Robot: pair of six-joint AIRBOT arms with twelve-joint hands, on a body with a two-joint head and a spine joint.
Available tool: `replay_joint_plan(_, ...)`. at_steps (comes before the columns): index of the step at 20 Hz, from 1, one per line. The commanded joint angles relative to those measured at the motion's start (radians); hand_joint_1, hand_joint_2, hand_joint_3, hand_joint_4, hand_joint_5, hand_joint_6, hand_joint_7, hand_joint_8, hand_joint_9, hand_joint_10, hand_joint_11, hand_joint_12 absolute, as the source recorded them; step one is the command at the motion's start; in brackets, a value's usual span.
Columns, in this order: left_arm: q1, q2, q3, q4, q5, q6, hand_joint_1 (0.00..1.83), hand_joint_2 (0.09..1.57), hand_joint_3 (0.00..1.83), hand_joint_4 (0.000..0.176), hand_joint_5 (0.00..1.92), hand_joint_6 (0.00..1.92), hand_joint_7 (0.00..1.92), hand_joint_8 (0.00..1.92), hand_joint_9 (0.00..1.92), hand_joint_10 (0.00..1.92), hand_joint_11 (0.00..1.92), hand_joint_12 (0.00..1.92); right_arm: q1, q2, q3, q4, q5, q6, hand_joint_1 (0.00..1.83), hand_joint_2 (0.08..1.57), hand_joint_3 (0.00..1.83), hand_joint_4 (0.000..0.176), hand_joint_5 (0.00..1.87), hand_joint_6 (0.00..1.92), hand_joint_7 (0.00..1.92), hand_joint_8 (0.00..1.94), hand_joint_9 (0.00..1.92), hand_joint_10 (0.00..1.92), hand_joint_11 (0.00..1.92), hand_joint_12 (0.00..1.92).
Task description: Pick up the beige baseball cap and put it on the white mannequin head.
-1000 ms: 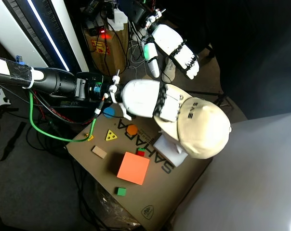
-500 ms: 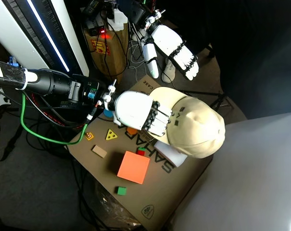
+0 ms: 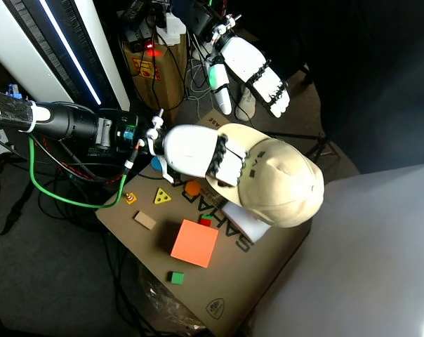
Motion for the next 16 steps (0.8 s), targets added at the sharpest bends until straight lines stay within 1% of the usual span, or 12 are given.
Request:
replay_joint_plan(1, -0.001, -0.002, 0.002, 0.056, -0.104, -0.008, 0.0, 1.16, 0.0, 0.0, 0.05, 0.0, 0.04, 0.0, 0.04, 0.0, 0.0, 0.28, 0.001, -0.005, -0.01, -0.077, 0.112, 0.007, 1.26, 1.14, 0.0, 0.0, 0.85, 1.01, 1.04, 1.12, 0.83, 1.23, 0.73, 1.59)
replay_joint_plan(2, -0.001, -0.002, 0.001, 0.055, -0.104, -0.008, 0.0, 1.16, 0.0, 0.0, 0.05, 0.0, 0.04, 0.0, 0.04, 0.0, 0.0, 0.25, 0.001, -0.005, -0.01, -0.087, 0.125, 0.006, 1.34, 1.17, 0.0, 0.0, 0.78, 1.04, 0.98, 1.1, 0.77, 1.46, 0.73, 1.59)
replay_joint_plan(3, -0.001, -0.002, 0.001, 0.054, -0.104, -0.008, 0.0, 1.16, 0.0, 0.0, 0.06, 0.0, 0.04, 0.0, 0.03, 0.0, 0.0, 0.21, 0.002, -0.005, -0.01, -0.089, 0.13, 0.005, 1.35, 1.18, 0.0, 0.0, 0.76, 1.06, 0.96, 1.11, 0.76, 1.52, 0.73, 1.6)
replay_joint_plan(4, -0.001, -0.002, 0.002, 0.053, -0.104, -0.008, 0.0, 1.16, 0.0, 0.0, 0.06, 0.0, 0.04, 0.0, 0.03, 0.0, 0.0, 0.2, 0.002, -0.005, -0.01, -0.088, 0.131, 0.005, 1.27, 1.15, 0.0, 0.0, 0.83, 1.02, 1.02, 1.12, 0.81, 1.33, 0.74, 1.6)
replay_joint_plan(5, -0.001, -0.002, 0.002, 0.053, -0.104, -0.008, 0.0, 1.16, 0.0, 0.0, 0.07, 0.0, 0.04, 0.0, 0.04, 0.0, 0.0, 0.26, 0.002, -0.005, -0.01, -0.088, 0.131, 0.005, 1.26, 1.13, 0.0, 0.0, 0.86, 1.0, 1.04, 1.11, 0.83, 1.25, 0.74, 1.59)
replay_joint_plan(6, -0.001, -0.002, 0.003, 0.053, -0.104, -0.008, 0.0, 1.16, 0.0, 0.0, 0.07, 0.0, 0.04, 0.0, 0.05, 0.0, 0.0, 0.3, 0.002, -0.005, -0.01, -0.088, 0.131, 0.005, 1.26, 1.13, 0.0, 0.0, 0.87, 0.98, 1.05, 1.1, 0.84, 1.23, 0.74, 1.59)
replay_joint_plan(8, 0.0, -0.002, 0.004, 0.05, -0.104, -0.008, 0.0, 1.16, 0.0, 0.0, 0.07, 0.0, 0.05, 0.0, 0.05, 0.0, 0.0, 0.31, 0.002, -0.005, -0.01, -0.087, 0.118, -0.002, 1.26, 1.13, 0.0, 0.0, 0.88, 0.98, 1.05, 1.1, 0.84, 1.22, 0.74, 1.59)
replay_joint_plan(11, 0.0, -0.002, 0.004, 0.05, -0.104, -0.008, 0.0, 1.16, 0.0, 0.0, 0.07, 0.0, 0.05, 0.0, 0.05, 0.0, 0.0, 0.31, -0.003, -0.005, -0.014, -0.074, 0.098, -0.004, 1.26, 1.13, 0.0, 0.0, 0.88, 0.98, 1.05, 1.1, 0.84, 1.22, 0.74, 1.59)
replay_joint_plan(12, 0.0, -0.002, 0.004, 0.05, -0.104, -0.008, 0.0, 1.17, 0.0, 0.0, 0.05, 0.0, 0.02, 0.01, 0.01, 0.0, 0.0, 0.19, -0.004, -0.004, -0.015, -0.072, 0.095, -0.004, 1.34, 1.16, 0.0, 0.0, 0.81, 1.01, 0.98, 1.09, 0.8, 1.44, 0.73, 1.6)
replay_joint_plan(14, -0.001, -0.002, 0.005, 0.05, -0.104, -0.008, 0.0, 1.17, 0.0, 0.0, 0.05, 0.0, 0.02, 0.01, 0.01, 0.0, 0.0, 0.19, -0.006, -0.003, -0.017, -0.07, 0.093, -0.004, 1.34, 1.16, 0.0, 0.0, 0.81, 1.01, 0.98, 1.09, 0.8, 1.44, 0.73, 1.6)
replay_joint_plan(15, -0.001, -0.002, 0.005, 0.05, -0.104, -0.008, 0.0, 1.17, 0.0, 0.0, 0.05, 0.0, 0.04, 0.0, 0.03, 0.0, 0.0, 0.23, -0.006, -0.002, -0.018, -0.07, 0.093, -0.004, 1.36, 1.17, 0.0, 0.0, 0.78, 1.04, 0.98, 1.09, 0.77, 1.49, 0.72, 1.59)
replay_joint_plan(16, -0.001, -0.001, 0.006, 0.05, -0.104, -0.008, 0.0, 1.17, 0.0, 0.0, 0.05, 0.0, 0.04, 0.0, 0.03, 0.0, 0.0, 0.24, -0.006, -0.002, -0.018, -0.07, 0.093, -0.004, 1.36, 1.17, 0.0, 0.0, 0.76, 1.06, 0.97, 1.09, 0.77, 1.5, 0.72, 1.6)
